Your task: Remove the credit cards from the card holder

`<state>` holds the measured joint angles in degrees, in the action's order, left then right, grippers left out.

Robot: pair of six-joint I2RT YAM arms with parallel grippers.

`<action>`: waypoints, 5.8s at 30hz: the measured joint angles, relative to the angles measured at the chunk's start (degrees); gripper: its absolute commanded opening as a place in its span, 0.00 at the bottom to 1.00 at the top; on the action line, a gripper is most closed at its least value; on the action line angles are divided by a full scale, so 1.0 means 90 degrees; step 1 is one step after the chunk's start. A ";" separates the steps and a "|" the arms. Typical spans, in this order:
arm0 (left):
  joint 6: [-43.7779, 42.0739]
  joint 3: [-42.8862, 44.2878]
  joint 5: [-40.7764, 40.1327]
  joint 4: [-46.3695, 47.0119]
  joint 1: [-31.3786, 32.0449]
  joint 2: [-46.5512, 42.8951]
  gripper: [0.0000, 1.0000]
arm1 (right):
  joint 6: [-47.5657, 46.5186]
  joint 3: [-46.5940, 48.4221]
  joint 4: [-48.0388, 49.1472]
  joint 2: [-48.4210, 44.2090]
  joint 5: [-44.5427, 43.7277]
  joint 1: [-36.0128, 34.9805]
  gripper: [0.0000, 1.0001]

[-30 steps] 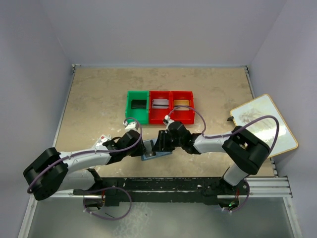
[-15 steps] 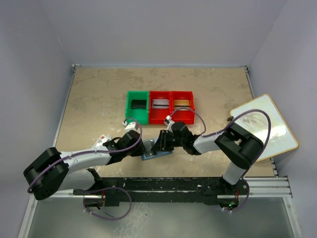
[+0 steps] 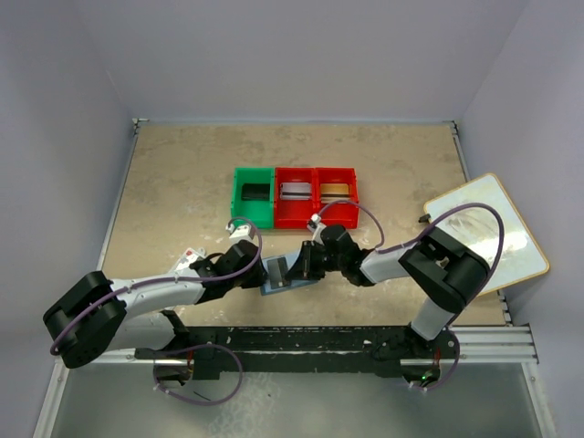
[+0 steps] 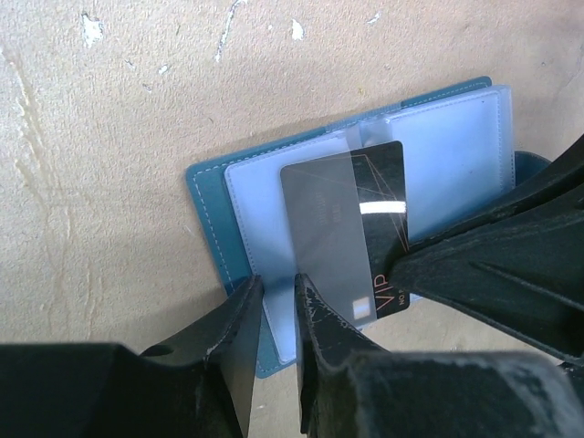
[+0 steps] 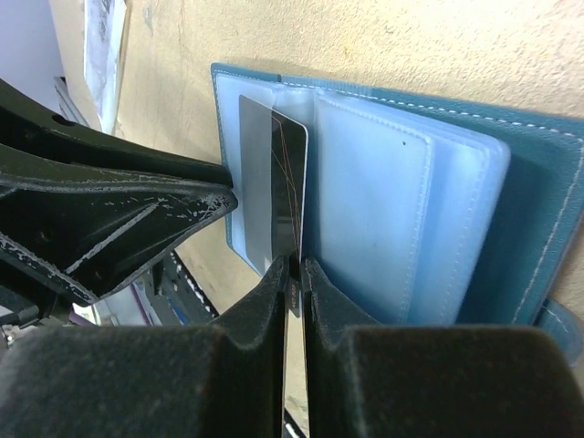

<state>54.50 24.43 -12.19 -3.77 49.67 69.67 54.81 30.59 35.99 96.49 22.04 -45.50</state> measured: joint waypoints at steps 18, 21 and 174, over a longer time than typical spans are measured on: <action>-0.0002 -0.0046 -0.0070 -0.0022 -0.0002 -0.0044 0.10 | -0.0114 -0.0097 -0.0372 -0.0369 -0.0051 0.0066 0.07; -0.0002 -0.0068 -0.0083 -0.0024 -0.0002 -0.0083 0.11 | -0.0165 -0.0097 -0.0457 -0.0408 -0.0058 0.0087 0.08; -0.0107 0.0369 -0.0240 0.0141 0.0413 0.0498 0.16 | 0.0415 -0.0112 0.0862 0.0197 0.0172 0.0141 0.01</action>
<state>53.54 27.75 -14.35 -2.50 53.39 74.15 58.54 29.58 43.75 98.26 23.59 -44.23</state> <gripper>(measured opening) 0.162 0.056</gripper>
